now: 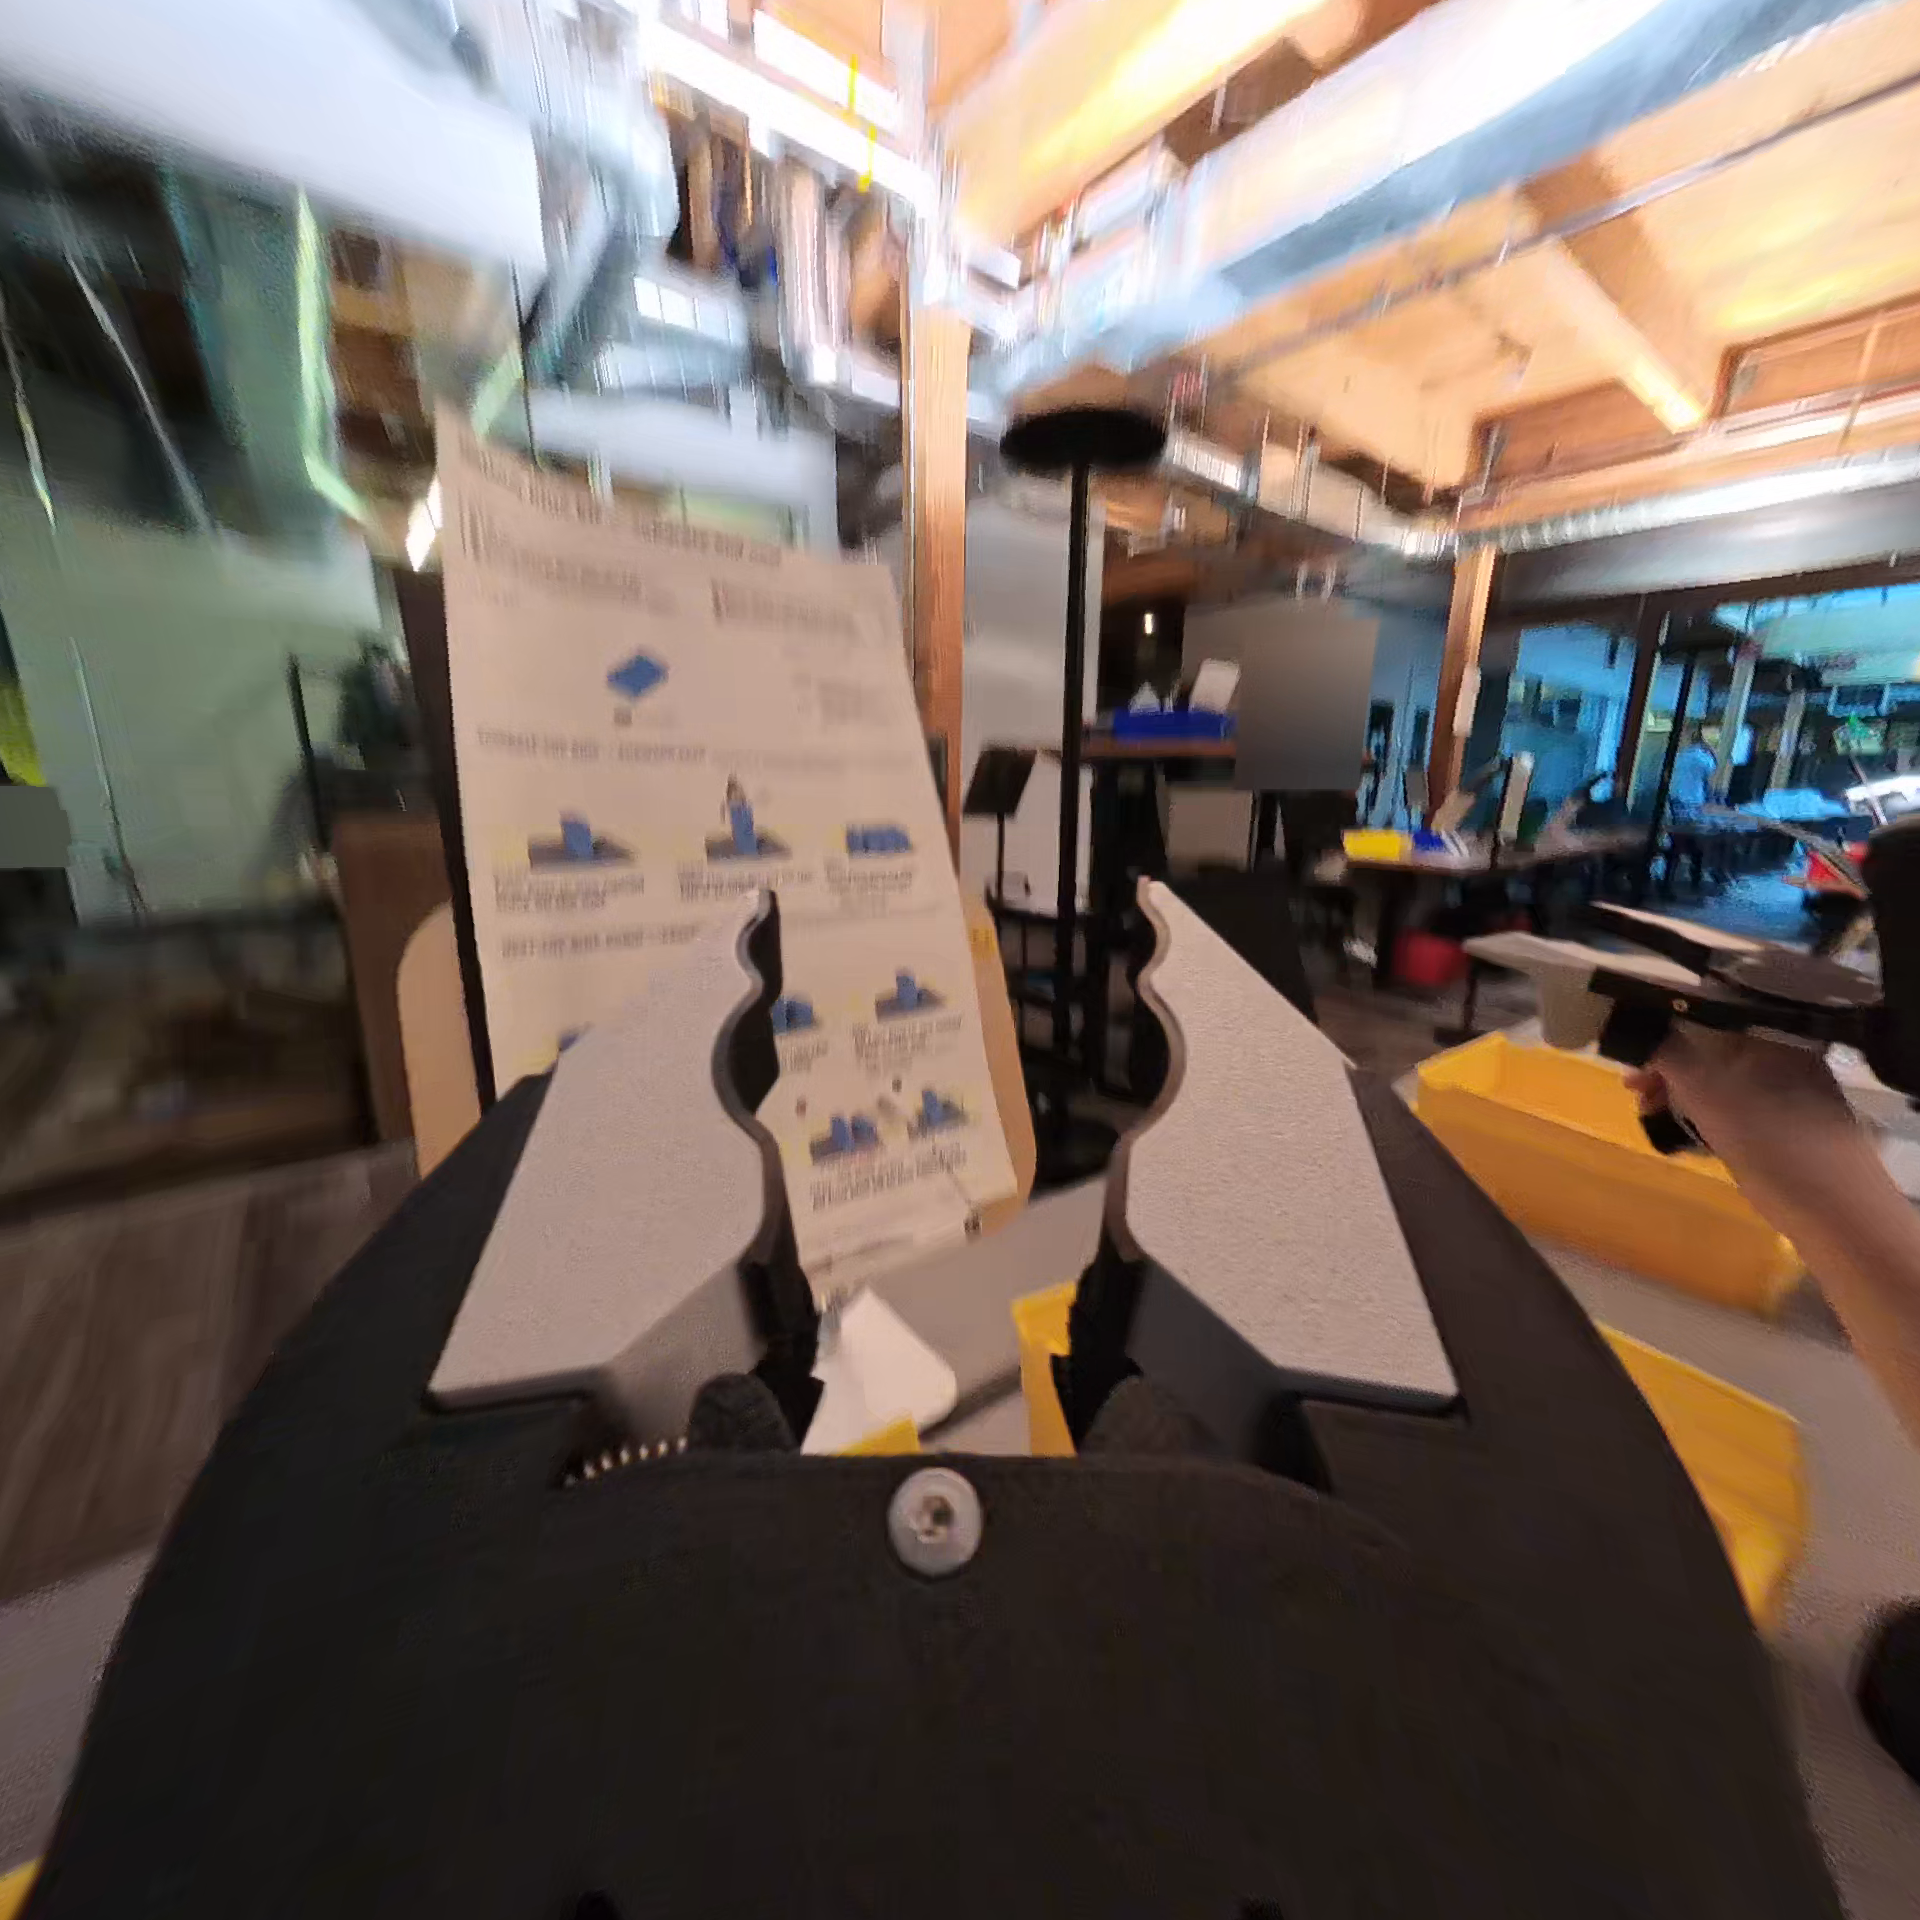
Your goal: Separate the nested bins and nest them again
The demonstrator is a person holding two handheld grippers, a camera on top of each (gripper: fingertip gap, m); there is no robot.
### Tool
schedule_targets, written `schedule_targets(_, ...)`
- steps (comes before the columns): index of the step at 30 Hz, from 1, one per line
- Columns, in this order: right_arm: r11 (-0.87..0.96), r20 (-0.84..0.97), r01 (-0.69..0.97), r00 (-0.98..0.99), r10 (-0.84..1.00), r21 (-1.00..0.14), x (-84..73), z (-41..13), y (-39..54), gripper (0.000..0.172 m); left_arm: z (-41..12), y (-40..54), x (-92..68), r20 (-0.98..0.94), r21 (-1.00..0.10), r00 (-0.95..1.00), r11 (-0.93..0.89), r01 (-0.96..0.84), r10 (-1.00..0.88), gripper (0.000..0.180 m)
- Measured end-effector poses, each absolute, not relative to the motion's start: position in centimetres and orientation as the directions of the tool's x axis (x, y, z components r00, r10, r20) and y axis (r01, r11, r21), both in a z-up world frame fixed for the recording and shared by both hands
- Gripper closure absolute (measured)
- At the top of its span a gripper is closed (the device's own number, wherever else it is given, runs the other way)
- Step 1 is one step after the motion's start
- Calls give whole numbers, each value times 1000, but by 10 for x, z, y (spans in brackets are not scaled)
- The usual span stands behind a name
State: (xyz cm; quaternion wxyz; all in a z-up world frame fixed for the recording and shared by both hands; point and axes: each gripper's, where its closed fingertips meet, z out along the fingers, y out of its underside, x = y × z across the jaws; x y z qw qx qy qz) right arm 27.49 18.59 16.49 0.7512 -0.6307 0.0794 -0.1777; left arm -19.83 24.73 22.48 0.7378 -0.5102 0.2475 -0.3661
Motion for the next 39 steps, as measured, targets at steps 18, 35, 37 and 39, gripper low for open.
schedule_targets(18, 119, 292, 331, 921, -258, -936, 147, 210, 106, 56, 230, 207, -209, -135, -931, 597, 308, 197, -790, 114)
schedule_targets(35, -827, -61, -162, 986, -153, -539, 191, -43, 201, 27, 231, 212, -267, -125, -941, 636, 294, 167, -762, 116)
schedule_targets(37, -855, -59, -190, 981, -184, -482, 197, -57, 203, 24, 232, 212, -269, -108, -939, 613, 284, 196, -783, 117)
schedule_targets(39, -878, -37, -197, 979, -202, -436, 202, -69, 205, 23, 231, 212, -272, -90, -939, 595, 268, 217, -799, 117)
